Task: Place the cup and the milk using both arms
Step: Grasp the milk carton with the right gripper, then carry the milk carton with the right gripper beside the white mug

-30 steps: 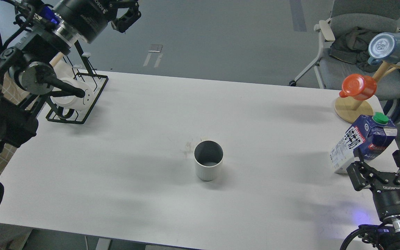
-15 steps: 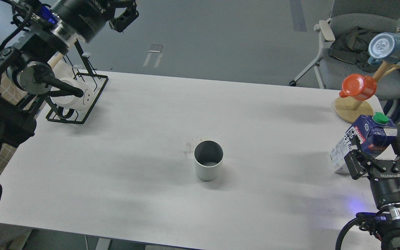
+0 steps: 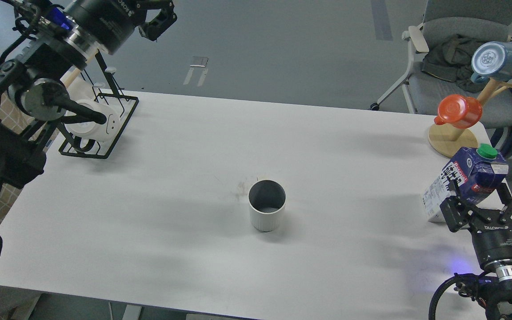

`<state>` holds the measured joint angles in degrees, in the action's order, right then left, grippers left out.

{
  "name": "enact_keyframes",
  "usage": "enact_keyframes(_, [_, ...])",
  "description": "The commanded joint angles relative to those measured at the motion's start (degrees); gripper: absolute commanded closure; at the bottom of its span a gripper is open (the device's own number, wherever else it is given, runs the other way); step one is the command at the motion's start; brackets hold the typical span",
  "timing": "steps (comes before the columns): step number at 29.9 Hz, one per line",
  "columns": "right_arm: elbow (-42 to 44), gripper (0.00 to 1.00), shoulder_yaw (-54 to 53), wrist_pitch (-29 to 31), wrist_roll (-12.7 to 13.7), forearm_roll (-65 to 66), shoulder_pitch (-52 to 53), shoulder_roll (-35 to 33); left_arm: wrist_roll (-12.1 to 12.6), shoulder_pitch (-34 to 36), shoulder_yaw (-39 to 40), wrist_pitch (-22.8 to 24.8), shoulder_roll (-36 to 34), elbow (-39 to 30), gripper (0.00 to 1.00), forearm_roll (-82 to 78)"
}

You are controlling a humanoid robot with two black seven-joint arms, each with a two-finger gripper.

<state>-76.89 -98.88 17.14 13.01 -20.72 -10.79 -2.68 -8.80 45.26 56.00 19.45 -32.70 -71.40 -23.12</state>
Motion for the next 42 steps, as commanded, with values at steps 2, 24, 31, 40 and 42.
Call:
enact_keyframes(2, [0.25,0.00,0.00,-0.26,-0.09,0.06,1.12,0.05,0.02,0.00,-0.02,-0.02,0.00,-0.05,0.02,0.00])
enact_keyframes(24, [0.95,0.52,-0.17,4.48,-0.18,0.15,1.91,-0.04,0.01,-0.35,0.16,-0.11,0.00,0.03,0.02,0.00])
enact_keyframes(31, [1.22,0.65,0.00,5.10,0.17,0.15,1.82,0.13,0.02,-0.35,0.16,-0.11,0.00,-0.05,0.02,0.00])
enact_keyframes(40, [-1.42,0.65,8.77,10.86,1.58,-0.03,-2.92,0.84,0.02,-0.35,0.07,-0.11,0.36,-0.05,0.02,0.00])
enact_keyframes(42, [-1.77,0.65,10.11,10.86,1.58,-0.11,-2.92,0.84,0.02,-0.35,-0.02,-0.11,0.36,0.03,0.02,0.00])
